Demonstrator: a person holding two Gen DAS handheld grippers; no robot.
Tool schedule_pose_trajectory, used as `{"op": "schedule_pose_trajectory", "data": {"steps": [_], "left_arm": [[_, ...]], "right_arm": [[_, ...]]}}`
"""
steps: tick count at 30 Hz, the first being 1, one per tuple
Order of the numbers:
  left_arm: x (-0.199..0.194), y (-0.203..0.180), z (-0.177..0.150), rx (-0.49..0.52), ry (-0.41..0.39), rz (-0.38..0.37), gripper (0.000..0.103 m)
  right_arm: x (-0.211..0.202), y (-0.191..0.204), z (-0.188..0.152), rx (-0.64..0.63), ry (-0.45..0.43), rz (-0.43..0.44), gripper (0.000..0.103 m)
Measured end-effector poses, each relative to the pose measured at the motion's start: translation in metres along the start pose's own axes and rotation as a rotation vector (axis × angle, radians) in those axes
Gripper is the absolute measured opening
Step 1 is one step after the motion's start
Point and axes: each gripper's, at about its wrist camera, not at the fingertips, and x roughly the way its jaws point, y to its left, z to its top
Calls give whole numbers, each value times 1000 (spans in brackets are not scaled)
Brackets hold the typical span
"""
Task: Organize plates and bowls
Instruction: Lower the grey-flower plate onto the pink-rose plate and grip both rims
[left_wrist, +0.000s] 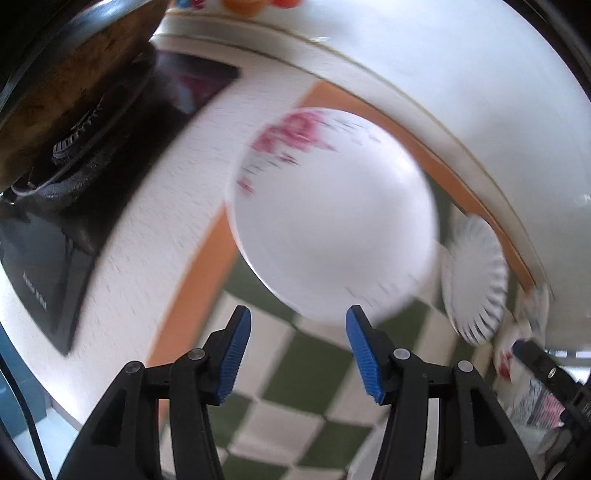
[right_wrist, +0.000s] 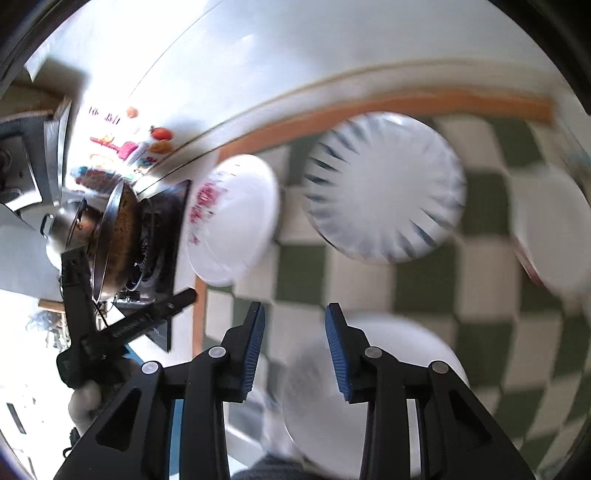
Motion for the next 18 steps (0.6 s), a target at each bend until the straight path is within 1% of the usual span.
{"op": "schedule_pose_trajectory", "data": {"steps": [2, 3, 6, 10, 11, 12, 13, 14, 15, 16, 17, 18], "left_arm": [[12, 17, 18, -24, 7, 17, 51], [17, 22, 24, -30, 14, 23, 51], [33, 38, 41, -53, 45, 19, 51], [46, 43, 60, -47, 55, -10, 49], [48, 42, 63, -37, 49, -14, 49], [51, 41, 68, -21, 44, -21, 43], [52, 40, 70, -10, 48, -22, 33], [55, 39, 73, 1, 55, -23, 29], [57, 38, 76, 11, 61, -29, 26], [59, 38, 78, 18, 67, -34, 26], [60, 38, 80, 22, 71, -34, 26], [62, 38, 81, 27, 73, -34, 26]], "right_arm": [[27, 22, 32, -63, 7, -40, 37], [37, 25, 43, -77, 18, -54, 37], [78, 36, 83, -88, 55, -103, 37], [122, 39, 117, -99, 107, -155, 37], [131, 35, 121, -105, 119, -172, 37], [139, 33, 126, -109, 133, -190, 36], [147, 31, 132, -110, 144, -201, 36], [155, 29, 137, -107, 156, -206, 36], [161, 27, 141, -104, 166, -208, 33], [166, 26, 145, -99, 175, -207, 31], [170, 26, 148, -94, 187, -186, 26], [173, 27, 149, -91, 194, -169, 19]]}}
